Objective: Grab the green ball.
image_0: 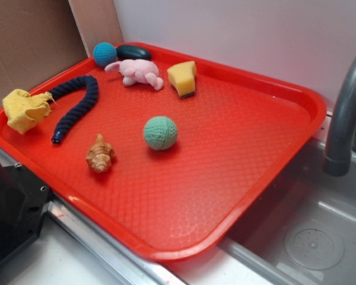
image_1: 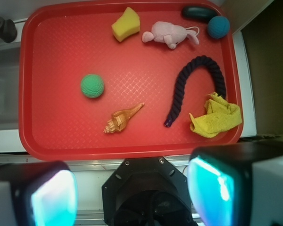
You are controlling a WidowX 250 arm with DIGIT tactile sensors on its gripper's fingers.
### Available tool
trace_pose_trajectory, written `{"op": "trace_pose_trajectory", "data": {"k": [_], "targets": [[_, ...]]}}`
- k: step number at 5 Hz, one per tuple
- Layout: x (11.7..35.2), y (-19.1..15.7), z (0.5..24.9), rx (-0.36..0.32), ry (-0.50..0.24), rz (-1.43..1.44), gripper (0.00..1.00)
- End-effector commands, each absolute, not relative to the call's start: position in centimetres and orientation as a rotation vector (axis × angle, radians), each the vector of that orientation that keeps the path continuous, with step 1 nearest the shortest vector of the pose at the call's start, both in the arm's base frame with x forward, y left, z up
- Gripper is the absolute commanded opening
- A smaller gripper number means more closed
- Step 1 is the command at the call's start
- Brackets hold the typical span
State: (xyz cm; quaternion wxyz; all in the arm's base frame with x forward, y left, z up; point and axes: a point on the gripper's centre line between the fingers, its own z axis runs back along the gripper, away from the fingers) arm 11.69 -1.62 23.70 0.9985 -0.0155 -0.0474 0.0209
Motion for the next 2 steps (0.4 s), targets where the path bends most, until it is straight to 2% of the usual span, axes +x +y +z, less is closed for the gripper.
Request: {"op": "trace_pose_trajectory", "data": {"k": [1, 2], "targets": [[11.7, -1.6, 23.7, -0.031, -0.095, 0.042, 1.00], [15.4, -5.6, 18.7, 0.020, -0.076, -0.211, 1.00]]}}
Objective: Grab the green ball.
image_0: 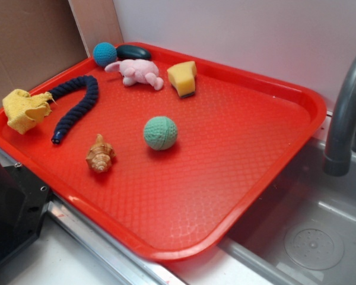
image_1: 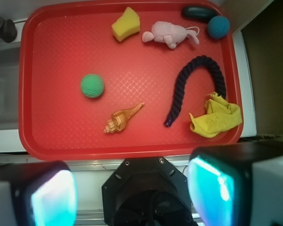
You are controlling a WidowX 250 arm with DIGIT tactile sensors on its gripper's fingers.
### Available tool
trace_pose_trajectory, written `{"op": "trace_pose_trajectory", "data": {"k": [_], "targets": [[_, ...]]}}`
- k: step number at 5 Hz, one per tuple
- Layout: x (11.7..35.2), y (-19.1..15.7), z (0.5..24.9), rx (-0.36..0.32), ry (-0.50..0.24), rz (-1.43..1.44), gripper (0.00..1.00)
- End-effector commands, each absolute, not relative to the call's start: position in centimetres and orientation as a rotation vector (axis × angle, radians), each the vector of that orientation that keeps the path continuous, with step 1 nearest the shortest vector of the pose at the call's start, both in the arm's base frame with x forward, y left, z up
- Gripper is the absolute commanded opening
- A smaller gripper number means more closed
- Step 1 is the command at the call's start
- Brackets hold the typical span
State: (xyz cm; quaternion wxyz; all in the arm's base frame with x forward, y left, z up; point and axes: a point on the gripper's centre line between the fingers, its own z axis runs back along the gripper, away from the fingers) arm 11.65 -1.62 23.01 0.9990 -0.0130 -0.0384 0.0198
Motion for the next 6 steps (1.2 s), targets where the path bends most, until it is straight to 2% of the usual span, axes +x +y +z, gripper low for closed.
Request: {"op": "trace_pose_trajectory", "data": {"k": [1, 2, 4, 5, 6], "targets": [[17.2, -7.6, 15.2, 0.003, -0.124, -0.358, 1.00], [19.0, -7.8, 11.6, -0.027, -0.121, -0.457, 1.00], [21.4, -6.7, 7.2, -0.032, -0.085, -0.500, 1.00], [21.3, -7.6, 4.6, -0.043, -0.034, -0.541, 1.00], [20.7, -7.7, 4.6, -0.057, -0.039, -0.500, 0.00]]}}
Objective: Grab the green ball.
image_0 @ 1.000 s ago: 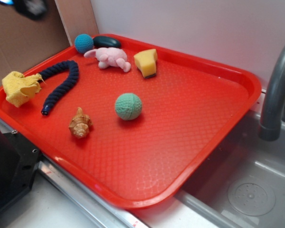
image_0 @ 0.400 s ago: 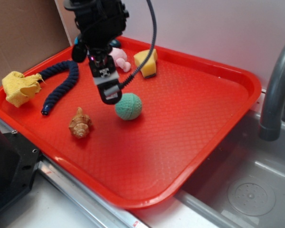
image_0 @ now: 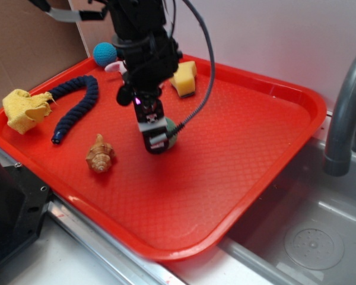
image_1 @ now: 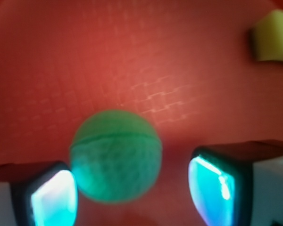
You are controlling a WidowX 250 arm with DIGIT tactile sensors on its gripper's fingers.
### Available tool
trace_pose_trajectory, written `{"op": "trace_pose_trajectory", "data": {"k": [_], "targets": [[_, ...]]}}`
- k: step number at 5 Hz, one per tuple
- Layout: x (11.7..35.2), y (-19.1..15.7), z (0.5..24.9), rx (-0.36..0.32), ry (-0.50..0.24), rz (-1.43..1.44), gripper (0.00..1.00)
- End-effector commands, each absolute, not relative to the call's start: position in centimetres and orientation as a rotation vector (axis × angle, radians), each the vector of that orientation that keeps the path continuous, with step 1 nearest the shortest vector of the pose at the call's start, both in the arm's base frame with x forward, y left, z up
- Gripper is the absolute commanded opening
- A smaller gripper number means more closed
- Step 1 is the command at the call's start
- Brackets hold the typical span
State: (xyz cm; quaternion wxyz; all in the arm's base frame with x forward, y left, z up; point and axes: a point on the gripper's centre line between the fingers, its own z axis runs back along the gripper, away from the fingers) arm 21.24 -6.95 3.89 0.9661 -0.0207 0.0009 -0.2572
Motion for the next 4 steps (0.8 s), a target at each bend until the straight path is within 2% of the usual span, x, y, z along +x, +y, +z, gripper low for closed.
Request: {"op": "trace_pose_trajectory", "data": {"k": [1, 2, 3, 4], "targets": [[20.0, -7.2, 6.7, -0.055, -0.090, -0.474, 0.00], [17.9, -6.3, 11.5, -0.043, -0.183, -0.447, 0.00], [16.9, -5.3, 16.4, -0.029, -0.237, -0.364, 0.00], [16.4, -4.3, 20.2, -0.019, -0.238, -0.273, 0.00]]}}
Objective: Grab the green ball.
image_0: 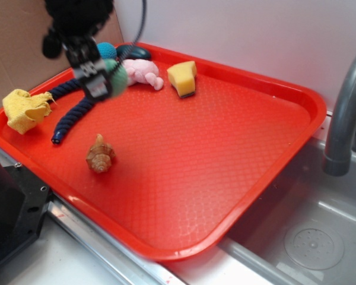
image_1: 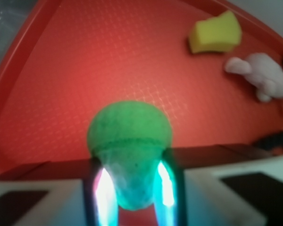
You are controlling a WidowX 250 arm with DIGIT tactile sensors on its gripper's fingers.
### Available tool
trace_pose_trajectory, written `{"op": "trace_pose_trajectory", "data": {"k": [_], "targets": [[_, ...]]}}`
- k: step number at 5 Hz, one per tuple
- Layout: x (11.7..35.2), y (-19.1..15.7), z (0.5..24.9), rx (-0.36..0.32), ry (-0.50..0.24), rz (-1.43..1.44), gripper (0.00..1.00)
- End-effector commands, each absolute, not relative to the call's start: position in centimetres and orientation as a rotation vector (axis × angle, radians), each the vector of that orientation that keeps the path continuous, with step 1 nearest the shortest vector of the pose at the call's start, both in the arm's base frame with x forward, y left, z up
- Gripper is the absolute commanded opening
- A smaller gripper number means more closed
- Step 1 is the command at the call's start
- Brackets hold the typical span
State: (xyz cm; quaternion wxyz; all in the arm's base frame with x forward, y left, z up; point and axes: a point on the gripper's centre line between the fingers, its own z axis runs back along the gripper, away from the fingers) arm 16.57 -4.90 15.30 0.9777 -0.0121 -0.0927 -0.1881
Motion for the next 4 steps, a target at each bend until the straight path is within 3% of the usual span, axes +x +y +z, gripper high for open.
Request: {"op": "trace_pose_trajectory", "data": {"k": [1, 2, 3, 4], "targets": [[16.6, -3.3, 22.6, -0.049, -0.230, -0.141, 0.00], [17.8, -1.8, 24.7, -0.127, -0.184, 0.102, 0.00], [18.9, 0.2, 25.6, -0.086, -0.133, 0.298, 0.00], [19.0, 1.2, 25.8, -0.015, -0.142, 0.332, 0.00]]}}
